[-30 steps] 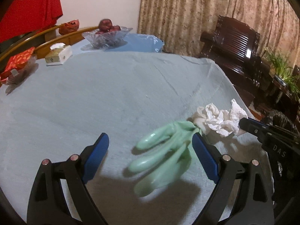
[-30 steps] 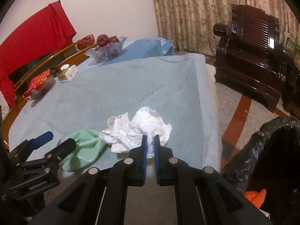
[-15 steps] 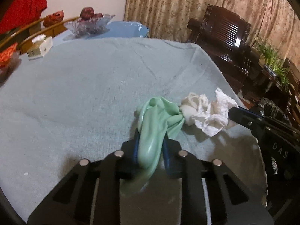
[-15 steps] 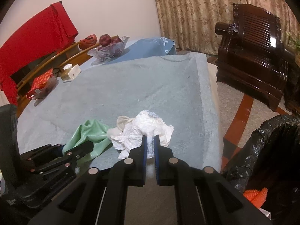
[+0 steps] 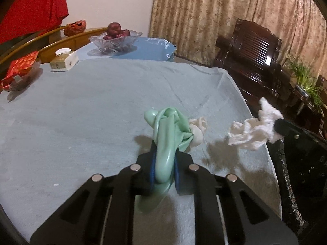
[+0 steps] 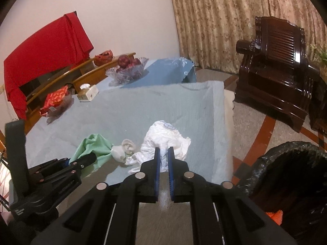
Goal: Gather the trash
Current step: 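Carry the green glove and white tissue over the black trash bin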
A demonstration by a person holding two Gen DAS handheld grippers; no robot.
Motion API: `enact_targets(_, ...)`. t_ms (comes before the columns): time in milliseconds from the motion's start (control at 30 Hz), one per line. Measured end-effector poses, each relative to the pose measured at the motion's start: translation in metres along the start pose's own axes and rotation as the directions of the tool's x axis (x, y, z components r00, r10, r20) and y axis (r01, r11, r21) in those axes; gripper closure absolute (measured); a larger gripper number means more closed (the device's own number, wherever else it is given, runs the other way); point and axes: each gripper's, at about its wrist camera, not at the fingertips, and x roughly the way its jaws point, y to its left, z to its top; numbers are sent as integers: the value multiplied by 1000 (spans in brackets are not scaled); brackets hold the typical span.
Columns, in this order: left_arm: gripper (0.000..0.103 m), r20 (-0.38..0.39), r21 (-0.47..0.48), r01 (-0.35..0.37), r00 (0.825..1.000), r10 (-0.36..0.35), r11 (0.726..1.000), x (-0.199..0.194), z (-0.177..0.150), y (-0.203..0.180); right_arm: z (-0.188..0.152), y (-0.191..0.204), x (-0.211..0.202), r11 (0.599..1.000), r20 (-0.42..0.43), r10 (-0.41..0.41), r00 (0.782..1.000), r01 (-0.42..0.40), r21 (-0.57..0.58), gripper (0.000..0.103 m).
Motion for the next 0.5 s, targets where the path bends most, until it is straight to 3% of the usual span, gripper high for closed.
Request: enact_targets(500, 90, 107, 39, 73, 991, -77, 997, -70, 17, -41, 5, -8, -67, 1000, 72, -20, 997, 21, -19, 95)
